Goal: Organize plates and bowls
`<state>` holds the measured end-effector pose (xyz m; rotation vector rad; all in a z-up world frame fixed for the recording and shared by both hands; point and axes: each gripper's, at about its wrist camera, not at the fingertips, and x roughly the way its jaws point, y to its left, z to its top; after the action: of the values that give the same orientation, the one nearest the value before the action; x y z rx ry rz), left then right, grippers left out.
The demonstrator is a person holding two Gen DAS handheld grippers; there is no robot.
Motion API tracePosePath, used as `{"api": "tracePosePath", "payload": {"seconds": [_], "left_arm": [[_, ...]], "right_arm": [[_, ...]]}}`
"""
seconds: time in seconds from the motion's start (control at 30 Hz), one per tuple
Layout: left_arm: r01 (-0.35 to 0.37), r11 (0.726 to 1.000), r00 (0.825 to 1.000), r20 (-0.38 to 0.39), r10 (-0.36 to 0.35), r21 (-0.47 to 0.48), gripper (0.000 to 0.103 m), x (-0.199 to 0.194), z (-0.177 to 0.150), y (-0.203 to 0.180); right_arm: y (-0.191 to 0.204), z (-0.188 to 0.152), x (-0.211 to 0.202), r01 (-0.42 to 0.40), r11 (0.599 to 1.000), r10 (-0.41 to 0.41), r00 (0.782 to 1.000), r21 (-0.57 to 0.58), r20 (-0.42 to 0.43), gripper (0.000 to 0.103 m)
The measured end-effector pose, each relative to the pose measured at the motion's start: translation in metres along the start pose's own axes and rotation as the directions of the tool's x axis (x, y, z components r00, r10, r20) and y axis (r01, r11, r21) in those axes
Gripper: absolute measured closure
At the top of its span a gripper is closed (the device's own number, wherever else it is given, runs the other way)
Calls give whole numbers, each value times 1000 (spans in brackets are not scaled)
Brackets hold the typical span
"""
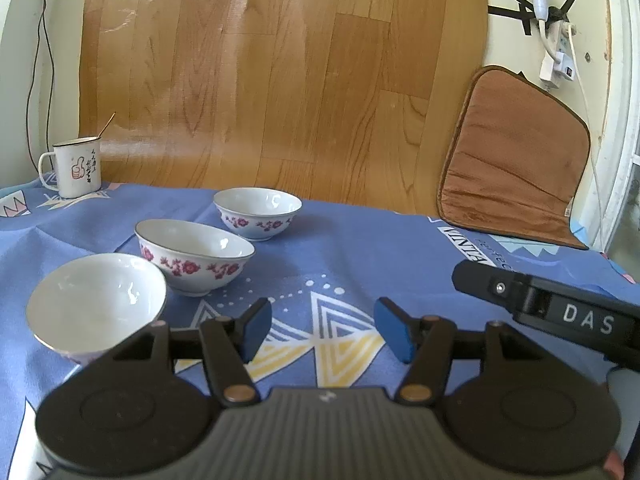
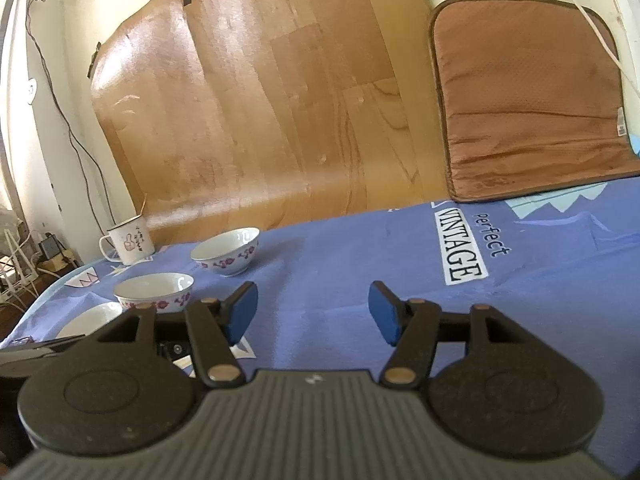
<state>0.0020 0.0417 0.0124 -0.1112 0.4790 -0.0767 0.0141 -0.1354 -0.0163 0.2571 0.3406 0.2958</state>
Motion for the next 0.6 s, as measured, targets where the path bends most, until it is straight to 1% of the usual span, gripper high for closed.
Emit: {"api": "tracePosePath", "payload": {"seconds": [0.6], "left_arm": [[6, 1000, 1000, -1, -6, -9, 43, 0, 0, 0]], "right_arm": [[-2, 0, -2, 7, 1000, -7, 1000, 12, 9, 35]]}}
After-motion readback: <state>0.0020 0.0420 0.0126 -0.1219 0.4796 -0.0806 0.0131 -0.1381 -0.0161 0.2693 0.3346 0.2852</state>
